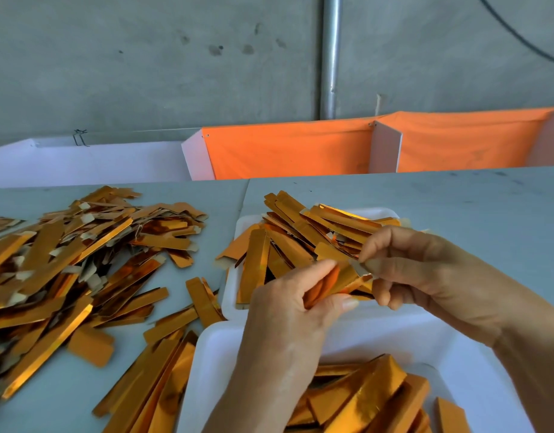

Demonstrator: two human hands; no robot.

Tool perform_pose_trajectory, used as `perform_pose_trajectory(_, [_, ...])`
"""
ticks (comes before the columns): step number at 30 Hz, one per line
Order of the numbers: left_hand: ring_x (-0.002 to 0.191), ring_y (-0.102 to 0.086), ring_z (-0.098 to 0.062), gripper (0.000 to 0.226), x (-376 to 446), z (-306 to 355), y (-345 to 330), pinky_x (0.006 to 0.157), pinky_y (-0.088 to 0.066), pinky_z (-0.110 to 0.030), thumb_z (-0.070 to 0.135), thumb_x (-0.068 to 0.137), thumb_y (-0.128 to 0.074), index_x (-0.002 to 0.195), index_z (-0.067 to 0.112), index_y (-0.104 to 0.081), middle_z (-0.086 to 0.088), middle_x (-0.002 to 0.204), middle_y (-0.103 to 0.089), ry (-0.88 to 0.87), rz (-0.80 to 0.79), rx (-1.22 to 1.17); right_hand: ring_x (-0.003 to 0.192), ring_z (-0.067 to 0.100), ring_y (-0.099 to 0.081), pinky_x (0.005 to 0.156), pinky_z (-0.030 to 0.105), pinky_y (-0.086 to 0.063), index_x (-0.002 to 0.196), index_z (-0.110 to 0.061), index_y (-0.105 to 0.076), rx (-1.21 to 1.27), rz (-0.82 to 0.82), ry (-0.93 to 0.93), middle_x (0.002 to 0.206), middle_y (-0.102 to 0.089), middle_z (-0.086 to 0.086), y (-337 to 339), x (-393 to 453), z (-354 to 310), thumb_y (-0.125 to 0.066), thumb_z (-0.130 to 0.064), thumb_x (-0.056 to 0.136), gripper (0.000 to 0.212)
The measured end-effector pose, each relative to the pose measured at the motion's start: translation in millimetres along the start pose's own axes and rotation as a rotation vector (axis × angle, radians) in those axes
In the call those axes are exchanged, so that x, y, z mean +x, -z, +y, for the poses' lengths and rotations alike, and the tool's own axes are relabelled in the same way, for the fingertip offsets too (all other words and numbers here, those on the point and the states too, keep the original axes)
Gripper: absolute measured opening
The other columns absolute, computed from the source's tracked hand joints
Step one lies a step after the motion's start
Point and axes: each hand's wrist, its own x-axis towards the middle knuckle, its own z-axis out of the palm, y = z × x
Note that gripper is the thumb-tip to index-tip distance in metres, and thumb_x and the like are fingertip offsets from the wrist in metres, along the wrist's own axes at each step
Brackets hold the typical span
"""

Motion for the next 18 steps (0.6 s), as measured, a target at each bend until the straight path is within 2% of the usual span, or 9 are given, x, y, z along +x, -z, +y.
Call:
perform_pose_trajectory(4, [0.097, -0.054, 0.017, 0.041, 0.7, -0.4, 1.6, 0.076, -0.039, 0.003, 0.043, 0.073, -0.074, 0.111, 0.049, -0.059, 0.038, 0.097, -0.061, 0.002, -0.035, -0.031, 0.065, 0.017, -0.064, 0.056, 0.019, -0.049, 0.09, -0.015, -0.067, -0.01, -0.108, -0.021, 0.072, -0.066, 0.008, 1.2, -3.3, -2.5, -0.066, -0.018, 0.074, 0.016])
perform_pose_trajectory(7, [0.1, -0.056, 0.013, 0.043, 0.8, -2.1, 1.6, 0.078, -0.042, -0.002, 0.044, 0.072, -0.074, 0.112, 0.048, -0.059, 0.033, 0.101, -0.063, -0.003, -0.055, -0.028, 0.066, 0.016, -0.064, 0.058, 0.02, -0.05, 0.091, -0.012, -0.066, -0.038, -0.14, -0.023, 0.072, -0.067, 0.01, 0.8, -4.3, -3.0, -0.064, -0.015, 0.075, 0.017])
perform_pose_trajectory(13, [0.104, -0.055, 0.011, 0.05, 0.6, -2.6, 3.5, 0.084, -0.044, -0.005, 0.046, 0.071, -0.074, 0.119, 0.045, -0.059, 0.031, 0.107, -0.062, -0.036, -0.081, -0.013, 0.059, 0.018, -0.058, 0.054, 0.021, -0.048, 0.084, -0.01, -0.067, 0.016, -0.137, -0.023, 0.072, -0.059, 0.014, 0.0, -3.8, -2.3, -0.073, -0.013, 0.08, 0.008])
perform_pose_trajectory(16, [0.106, -0.053, 0.012, 0.058, 0.5, -1.8, 4.2, 0.085, -0.044, -0.004, 0.055, 0.065, -0.069, 0.12, 0.044, -0.059, 0.031, 0.108, -0.061, -0.065, -0.082, 0.009, 0.05, 0.016, -0.051, 0.051, 0.02, -0.044, 0.079, -0.012, -0.064, 0.018, -0.154, -0.023, 0.062, -0.053, 0.009, -1.4, -3.7, -2.3, -0.074, -0.012, 0.08, 0.01])
perform_pose_trajectory(18, [0.104, -0.053, 0.012, 0.056, -0.5, -0.8, 3.4, 0.085, -0.044, -0.005, 0.049, 0.069, -0.072, 0.122, 0.041, -0.059, 0.031, 0.104, -0.061, -0.093, -0.095, 0.057, 0.045, 0.014, -0.045, 0.047, 0.019, -0.04, 0.079, -0.01, -0.059, -0.036, -0.136, -0.033, 0.055, -0.048, 0.005, -2.6, -2.8, -0.2, -0.072, -0.008, 0.073, 0.014])
